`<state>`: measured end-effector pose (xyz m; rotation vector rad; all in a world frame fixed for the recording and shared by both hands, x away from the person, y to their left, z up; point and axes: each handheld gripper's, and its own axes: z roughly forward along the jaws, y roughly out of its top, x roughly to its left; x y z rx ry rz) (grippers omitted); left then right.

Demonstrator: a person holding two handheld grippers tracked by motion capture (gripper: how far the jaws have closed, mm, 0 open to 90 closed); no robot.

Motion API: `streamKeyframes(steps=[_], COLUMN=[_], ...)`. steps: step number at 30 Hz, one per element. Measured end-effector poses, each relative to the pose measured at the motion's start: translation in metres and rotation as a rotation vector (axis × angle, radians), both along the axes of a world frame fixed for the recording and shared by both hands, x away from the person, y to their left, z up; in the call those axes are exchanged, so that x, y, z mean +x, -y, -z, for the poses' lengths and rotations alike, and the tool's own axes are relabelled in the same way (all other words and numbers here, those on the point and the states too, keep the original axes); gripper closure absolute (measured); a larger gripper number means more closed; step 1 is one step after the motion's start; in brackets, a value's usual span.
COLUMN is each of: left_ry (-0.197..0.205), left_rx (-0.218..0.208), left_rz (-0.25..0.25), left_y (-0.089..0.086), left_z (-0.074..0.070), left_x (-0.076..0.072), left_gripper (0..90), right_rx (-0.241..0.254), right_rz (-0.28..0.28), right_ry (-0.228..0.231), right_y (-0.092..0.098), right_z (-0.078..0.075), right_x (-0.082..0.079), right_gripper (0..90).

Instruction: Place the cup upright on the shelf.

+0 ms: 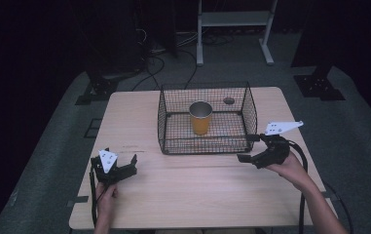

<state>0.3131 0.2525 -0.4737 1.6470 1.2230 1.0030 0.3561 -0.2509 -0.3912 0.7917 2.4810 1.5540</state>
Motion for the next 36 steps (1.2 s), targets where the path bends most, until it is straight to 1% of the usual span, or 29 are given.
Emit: streamKeyframes(steps=[2, 4, 6, 8, 10, 11, 13, 16, 17, 19, 22, 25, 27, 28, 31, 32, 33, 34, 35, 36], left_ry=[0.0, 0.0, 0.0, 0.0, 0.001, 0.0, 0.0, 0.0, 0.0, -0.001, 0.0, 0.0, -0.001, -0.001, -0.001, -0.001, -0.001, -0.001, 0.0, 0.0], left_rx=[0.001, 0.001, 0.0, 0.001, 0.001, 0.001, 0.001, 0.002, 0.001, 0.002, 0.001, 0.002, 0.003, 0.003, 0.005, 0.009, 0.009, 0.01, 0.01, 0.011], left_rz=[0.0, 0.0, 0.0, 0.0, 0.0, 0.0, 0.0, -0.001, -0.001, -0.003, -0.004, -0.004, -0.004, -0.004, -0.003, -0.002, -0.002, -0.001, -0.001, -0.001], left_y=[0.0, 0.0, 0.0, 0.0, 0.0, 0.0, 0.0, 0.0, 0.0, 0.0, 0.0, 0.0, 0.001, 0.001, 0.001, 0.001, 0.001, 0.001, 0.001, 0.001], left_z=[0.0, 0.0, 0.0, 0.0, 0.0, 0.0, 0.0, 0.0, 0.0, 0.0, 0.0, 0.0, 0.0, 0.0, 0.0, 0.0, 0.0, 0.0, 0.0, 0.0], left_x=[0.0, 0.0, 0.0, 0.0, 0.0, 0.0, 0.0, 0.0, 0.0, 0.0, 0.0, 0.0, 0.0, 0.0, 0.0, 0.0, 0.0, 0.0, 0.0, 0.0], left_gripper=[0.0, 0.0, 0.0, 0.0, 0.0, 0.0, 0.0, 0.0, 0.0, 0.0, 0.0, 0.0, 0.0, 0.0, 0.0, 0.0, 0.0, 0.0, 0.0, 0.0], right_rx=[0.002, 0.004, 0.012, 0.01, 0.02, 0.022, 0.031, 0.035, 0.043, 0.04, 0.05, 0.061, 0.059, 0.074, 0.067, 0.072, 0.072, 0.066, 0.086, 0.086], right_rz=[-0.005, -0.002, -0.008, -0.004, -0.002, 0.0, 0.004, 0.009, 0.013, 0.018, 0.023, 0.03, 0.034, 0.038, 0.046, 0.059, 0.059, 0.077, 0.082, 0.082], right_ry=[-0.01, 0.004, -0.005, -0.002, -0.004, -0.01, 0.001, 0.001, -0.004, -0.003, -0.004, -0.011, -0.011, -0.023, -0.019, -0.026, -0.026, -0.021, -0.022, -0.022], right_y=[0.0, 0.0, 0.0, 0.001, 0.003, 0.004, 0.006, 0.007, 0.009, 0.011, 0.012, 0.016, 0.017, 0.019, 0.021, 0.024, 0.024, 0.027, 0.028, 0.028], right_z=[0.001, 0.002, 0.003, 0.005, 0.007, 0.007, 0.009, 0.01, 0.013, 0.016, 0.019, 0.025, 0.026, 0.031, 0.035, 0.041, 0.041, 0.046, 0.05, 0.05], right_x=[-0.002, -0.004, -0.006, -0.008, -0.01, -0.011, -0.015, -0.017, -0.019, -0.022, -0.025, -0.031, -0.032, -0.036, -0.04, -0.045, -0.045, -0.051, -0.054, -0.054], right_gripper=[5.2, 5.2, 5.2, 5.2, 5.2, 5.2, 5.2, 5.2, 5.2, 5.2, 5.2, 5.2, 5.2, 5.2, 5.2, 5.2, 5.2, 5.2, 5.2, 5.2])
